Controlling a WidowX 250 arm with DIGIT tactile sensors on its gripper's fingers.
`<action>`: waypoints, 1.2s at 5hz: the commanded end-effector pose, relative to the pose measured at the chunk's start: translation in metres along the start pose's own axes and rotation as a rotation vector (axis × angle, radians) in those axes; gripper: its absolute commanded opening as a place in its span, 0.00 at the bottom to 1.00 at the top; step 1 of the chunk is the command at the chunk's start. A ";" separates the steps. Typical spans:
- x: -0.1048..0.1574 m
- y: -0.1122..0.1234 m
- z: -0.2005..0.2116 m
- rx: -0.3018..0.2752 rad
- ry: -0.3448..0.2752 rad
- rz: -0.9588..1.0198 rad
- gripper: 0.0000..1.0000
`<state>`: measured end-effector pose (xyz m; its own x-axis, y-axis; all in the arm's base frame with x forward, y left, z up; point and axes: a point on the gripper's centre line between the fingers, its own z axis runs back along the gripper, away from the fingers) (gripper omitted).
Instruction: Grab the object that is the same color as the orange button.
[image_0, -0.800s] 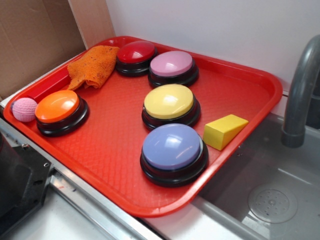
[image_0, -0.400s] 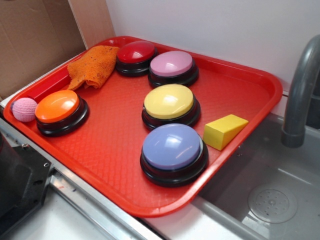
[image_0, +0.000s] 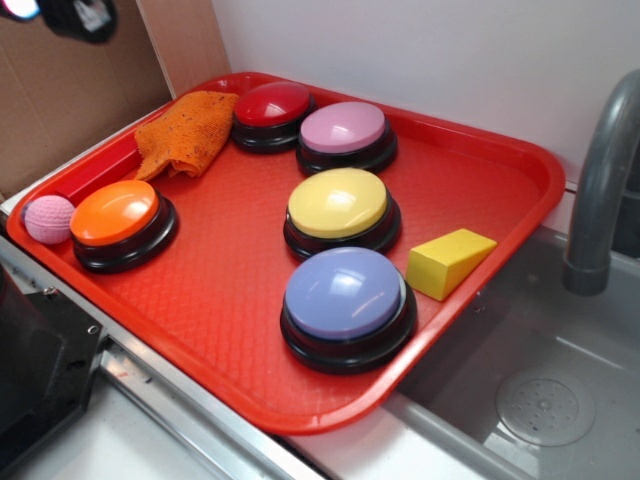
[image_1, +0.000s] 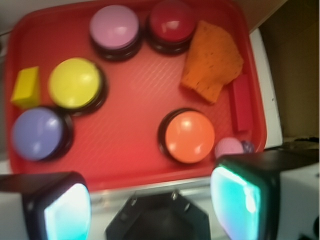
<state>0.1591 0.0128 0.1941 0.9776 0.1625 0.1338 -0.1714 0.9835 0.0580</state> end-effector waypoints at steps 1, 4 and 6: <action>0.034 0.043 -0.038 0.090 -0.119 0.063 1.00; 0.077 0.081 -0.121 0.068 -0.129 0.019 1.00; 0.091 0.089 -0.163 0.021 -0.118 -0.080 1.00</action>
<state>0.2444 0.1175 0.0365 0.9780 0.0736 0.1952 -0.0879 0.9940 0.0656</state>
